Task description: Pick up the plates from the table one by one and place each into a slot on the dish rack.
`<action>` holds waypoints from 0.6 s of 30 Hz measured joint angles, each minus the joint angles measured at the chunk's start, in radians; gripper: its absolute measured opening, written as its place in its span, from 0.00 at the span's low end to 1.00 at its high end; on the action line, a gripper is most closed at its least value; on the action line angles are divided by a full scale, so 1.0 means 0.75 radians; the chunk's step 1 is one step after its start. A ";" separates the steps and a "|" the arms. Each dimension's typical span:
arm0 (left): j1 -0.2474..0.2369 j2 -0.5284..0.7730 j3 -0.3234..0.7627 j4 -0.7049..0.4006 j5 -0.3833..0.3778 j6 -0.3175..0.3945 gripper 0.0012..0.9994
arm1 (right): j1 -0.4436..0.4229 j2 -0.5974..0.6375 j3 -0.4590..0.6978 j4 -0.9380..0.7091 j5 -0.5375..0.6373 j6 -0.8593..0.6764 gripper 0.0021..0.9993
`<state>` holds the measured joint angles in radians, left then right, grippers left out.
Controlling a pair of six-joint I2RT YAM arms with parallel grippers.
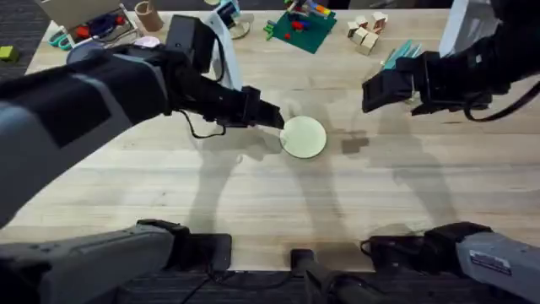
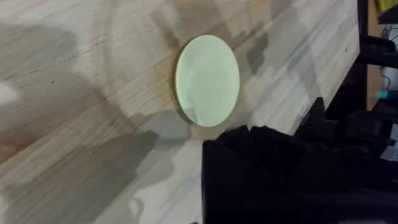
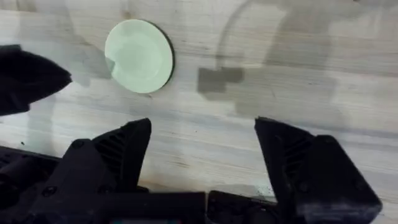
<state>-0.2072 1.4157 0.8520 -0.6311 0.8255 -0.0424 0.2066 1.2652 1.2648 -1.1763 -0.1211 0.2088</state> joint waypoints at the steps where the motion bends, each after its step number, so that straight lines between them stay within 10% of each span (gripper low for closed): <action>1: 0.000 0.017 -0.004 0.014 0.008 -0.001 0.04 | 0.000 0.000 0.000 0.000 0.000 0.000 1.00; 18: -0.002 0.311 -0.006 0.202 0.083 -0.011 0.04 | 0.000 0.000 0.000 -0.008 0.000 0.000 1.00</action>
<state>-0.2087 1.6486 0.8474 -0.4794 0.8879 -0.0508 0.2066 1.2652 1.2648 -1.1820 -0.1211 0.2089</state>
